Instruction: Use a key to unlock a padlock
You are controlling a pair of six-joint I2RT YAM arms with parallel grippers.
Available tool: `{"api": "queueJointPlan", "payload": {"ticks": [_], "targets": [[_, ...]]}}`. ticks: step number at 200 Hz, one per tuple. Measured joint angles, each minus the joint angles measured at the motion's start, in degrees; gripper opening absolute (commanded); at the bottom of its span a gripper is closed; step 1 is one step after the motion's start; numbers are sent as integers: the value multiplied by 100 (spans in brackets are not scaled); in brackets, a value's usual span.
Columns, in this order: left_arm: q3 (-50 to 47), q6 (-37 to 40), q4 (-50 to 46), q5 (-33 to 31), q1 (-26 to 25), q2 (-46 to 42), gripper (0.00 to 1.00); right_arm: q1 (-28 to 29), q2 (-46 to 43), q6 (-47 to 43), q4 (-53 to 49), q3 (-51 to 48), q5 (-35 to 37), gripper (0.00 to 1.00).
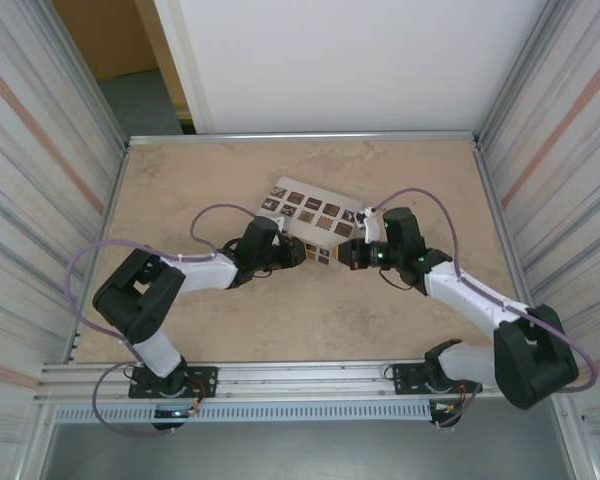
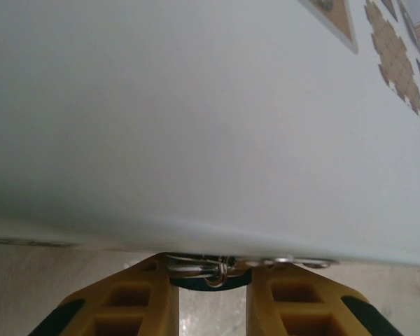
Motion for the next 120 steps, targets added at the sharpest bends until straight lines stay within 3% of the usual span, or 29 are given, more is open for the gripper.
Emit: {"api": "queueJointPlan", "payload": {"ticks": [34, 80, 120], "targets": [[155, -352, -376, 131, -76, -199, 9, 632, -691, -308, -122, -439, 710, 0], [317, -732, -686, 192, -247, -304, 6, 1401, -994, -590, 122, -1119, 1816, 0], [374, -970, -986, 195, -297, -525, 6, 1650, -1032, -774, 518, -1497, 2505, 0]]}}
